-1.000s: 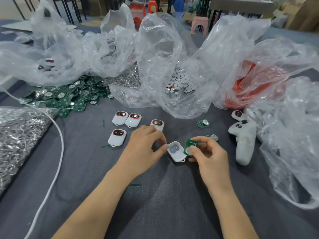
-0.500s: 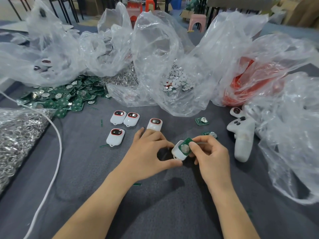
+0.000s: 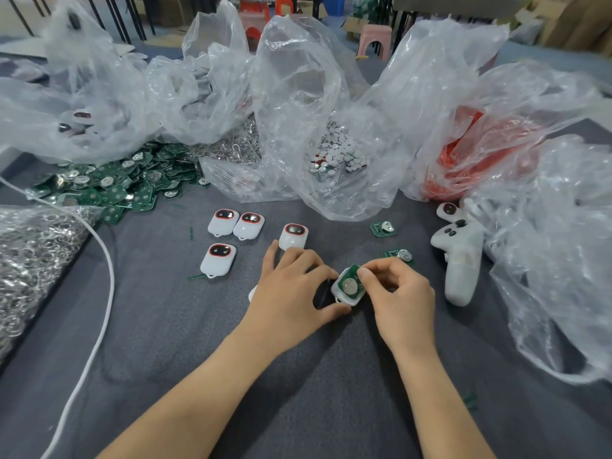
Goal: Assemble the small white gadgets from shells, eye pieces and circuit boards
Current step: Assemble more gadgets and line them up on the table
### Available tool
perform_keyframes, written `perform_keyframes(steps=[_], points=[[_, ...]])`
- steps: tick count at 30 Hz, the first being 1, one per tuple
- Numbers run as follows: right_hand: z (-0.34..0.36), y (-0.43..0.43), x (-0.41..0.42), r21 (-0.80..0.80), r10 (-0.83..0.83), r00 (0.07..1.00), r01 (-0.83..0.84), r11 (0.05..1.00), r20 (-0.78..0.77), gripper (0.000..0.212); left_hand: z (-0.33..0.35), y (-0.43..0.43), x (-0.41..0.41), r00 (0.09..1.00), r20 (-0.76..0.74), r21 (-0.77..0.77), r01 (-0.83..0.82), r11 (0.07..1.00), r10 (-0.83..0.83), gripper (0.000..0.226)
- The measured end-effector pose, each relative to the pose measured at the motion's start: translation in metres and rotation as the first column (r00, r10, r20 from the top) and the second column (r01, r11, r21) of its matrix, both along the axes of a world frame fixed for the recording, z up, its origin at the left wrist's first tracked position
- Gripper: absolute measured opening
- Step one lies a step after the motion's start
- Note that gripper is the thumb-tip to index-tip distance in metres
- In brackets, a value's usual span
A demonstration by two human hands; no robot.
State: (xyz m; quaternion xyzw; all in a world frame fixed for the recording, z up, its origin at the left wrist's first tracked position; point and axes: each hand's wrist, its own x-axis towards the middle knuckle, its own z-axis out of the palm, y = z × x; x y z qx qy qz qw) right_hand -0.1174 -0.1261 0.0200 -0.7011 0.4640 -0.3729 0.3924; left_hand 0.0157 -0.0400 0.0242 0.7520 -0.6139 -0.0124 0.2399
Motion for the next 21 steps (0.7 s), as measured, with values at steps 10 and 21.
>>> perform_keyframes(steps=[10, 21], points=[[0.0006, 0.0008, 0.0005, -0.056, 0.021, 0.997, -0.025, 0.998, -0.068, 0.009, 0.0, 0.0002, -0.0013, 1.0, -0.003, -0.007, 0.003, 1.0, -0.003, 0.045], [0.0031, -0.0014, -0.0008, -0.05, 0.01, 0.996, -0.015, 0.999, -0.093, 0.007, 0.0011, 0.0007, -0.0036, 1.0, -0.018, -0.038, -0.01, 0.999, 0.009, 0.038]])
